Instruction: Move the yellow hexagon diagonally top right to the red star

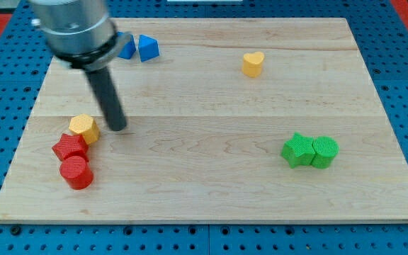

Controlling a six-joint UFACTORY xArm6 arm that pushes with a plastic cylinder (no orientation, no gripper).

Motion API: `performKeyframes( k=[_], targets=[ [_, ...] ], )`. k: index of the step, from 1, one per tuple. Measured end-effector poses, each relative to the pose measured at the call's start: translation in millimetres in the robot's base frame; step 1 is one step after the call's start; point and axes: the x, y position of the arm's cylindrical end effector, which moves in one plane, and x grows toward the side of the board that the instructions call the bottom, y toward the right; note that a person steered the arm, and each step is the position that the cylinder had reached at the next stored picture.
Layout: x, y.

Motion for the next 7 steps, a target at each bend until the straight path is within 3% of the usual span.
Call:
performKeyframes(
  k=[1, 2, 3, 5, 6, 7],
  targets=[
    [-47.2, -17.5],
    [-67.4, -122.2],
    [-37.5, -177.9],
    [20.2, -107.9],
    [19.2, -65.9],
    [14.8, -118.3]
  ],
)
